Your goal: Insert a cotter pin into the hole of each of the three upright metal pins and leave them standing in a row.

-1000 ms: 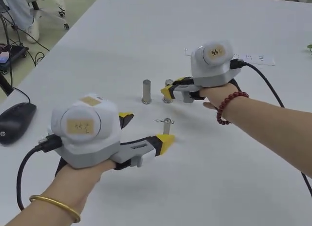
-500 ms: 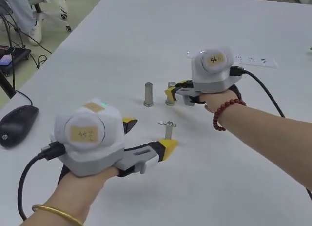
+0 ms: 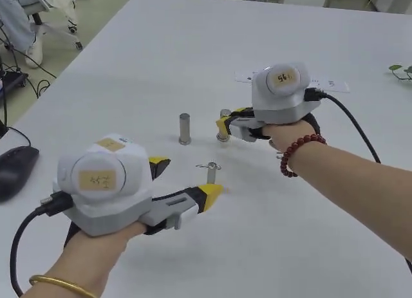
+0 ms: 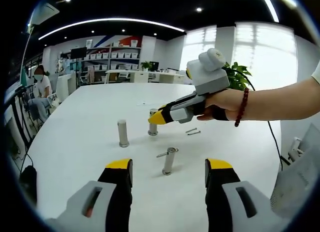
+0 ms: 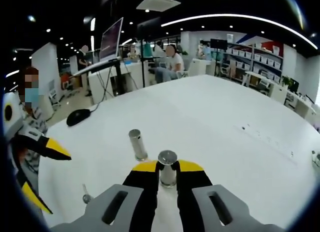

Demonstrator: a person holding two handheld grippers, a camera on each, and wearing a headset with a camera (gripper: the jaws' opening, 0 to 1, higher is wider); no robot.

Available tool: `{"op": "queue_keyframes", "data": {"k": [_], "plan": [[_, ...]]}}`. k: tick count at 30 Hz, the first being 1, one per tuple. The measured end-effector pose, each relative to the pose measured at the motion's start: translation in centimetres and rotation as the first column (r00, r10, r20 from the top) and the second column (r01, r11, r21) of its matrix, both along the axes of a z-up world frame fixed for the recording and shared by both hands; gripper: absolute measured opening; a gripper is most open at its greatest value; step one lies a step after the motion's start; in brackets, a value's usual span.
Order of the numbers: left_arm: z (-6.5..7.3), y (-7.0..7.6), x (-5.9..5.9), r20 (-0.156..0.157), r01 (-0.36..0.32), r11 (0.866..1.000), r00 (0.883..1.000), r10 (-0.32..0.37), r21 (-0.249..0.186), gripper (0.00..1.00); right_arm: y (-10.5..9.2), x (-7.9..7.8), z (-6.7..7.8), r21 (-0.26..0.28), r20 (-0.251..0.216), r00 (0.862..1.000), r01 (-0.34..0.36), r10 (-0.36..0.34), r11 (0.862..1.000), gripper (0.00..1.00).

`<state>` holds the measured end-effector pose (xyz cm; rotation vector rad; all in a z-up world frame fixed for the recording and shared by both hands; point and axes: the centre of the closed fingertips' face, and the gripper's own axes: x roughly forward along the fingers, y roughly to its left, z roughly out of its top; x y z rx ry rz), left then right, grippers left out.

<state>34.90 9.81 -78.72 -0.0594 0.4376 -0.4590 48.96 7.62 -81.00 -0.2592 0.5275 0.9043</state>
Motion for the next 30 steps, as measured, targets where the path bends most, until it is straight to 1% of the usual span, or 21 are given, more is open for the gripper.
{"op": "queue_keyframes", "data": {"k": [2, 4, 6, 9, 14, 15, 17, 20, 24, 28, 30], "plan": [[0.1, -0.1, -0.1, 0.006, 0.0, 1.0, 1.0, 0.0, -0.001, 0.58, -0.6, -0.4, 0.1, 0.005, -0.01, 1.0, 0.008, -0.008, 1.0, 0.13], [0.3, -0.2, -0.2, 0.009, 0.0, 1.0, 1.0, 0.0, -0.002, 0.58, -1.6, -1.1, 0.1, 0.002, -0.011, 1.0, 0.016, -0.016, 1.0, 0.13], [0.4, -0.3, -0.3, 0.011, -0.002, 1.0, 1.0, 0.002, -0.005, 0.58, -1.9, -1.2, 0.1, 0.002, -0.015, 1.0, 0.025, -0.025, 1.0, 0.13], [0.6, -0.4, -0.3, 0.016, -0.001, 1.0, 1.0, 0.001, -0.004, 0.57, -2.6, -2.1, 0.4, 0.012, -0.033, 0.999, 0.036, -0.036, 0.999, 0.13], [1.0, -0.6, -0.5, 0.03, 0.006, 1.0, 1.0, -0.006, 0.0, 0.57, -3.5, -3.5, 0.6, 0.005, -0.032, 0.998, 0.045, -0.045, 0.999, 0.13], [1.0, -0.7, -0.5, 0.031, 0.008, 1.0, 0.999, -0.008, 0.0, 0.57, -3.8, -4.0, 0.7, 0.006, -0.034, 0.998, 0.048, -0.047, 0.999, 0.13], [1.0, -0.8, -0.6, 0.033, 0.01, 1.0, 0.999, -0.01, 0.0, 0.57, -4.1, -4.4, 0.6, 0.007, -0.039, 0.998, 0.049, -0.049, 0.999, 0.13], [1.0, -0.9, -0.8, 0.034, 0.018, 1.0, 0.999, -0.018, 0.004, 0.57, -4.5, -5.2, 0.7, -0.001, -0.034, 0.998, 0.05, -0.05, 0.999, 0.13], [1.0, -1.1, -1.0, 0.035, 0.024, 1.0, 0.999, -0.024, 0.006, 0.56, -5.0, -5.9, 0.5, -0.005, -0.034, 0.998, 0.059, -0.059, 0.998, 0.13], [1.0, -1.4, -1.2, 0.036, 0.032, 0.999, 0.999, -0.032, 0.009, 0.56, -5.6, -7.0, 0.3, -0.015, -0.032, 0.997, 0.071, -0.072, 0.997, 0.13], [1.1, -1.5, -1.3, 0.038, 0.035, 0.999, 0.999, -0.035, 0.008, 0.55, -6.0, -6.8, 0.1, -0.011, -0.038, 0.996, 0.083, -0.084, 0.996, 0.13]]}}
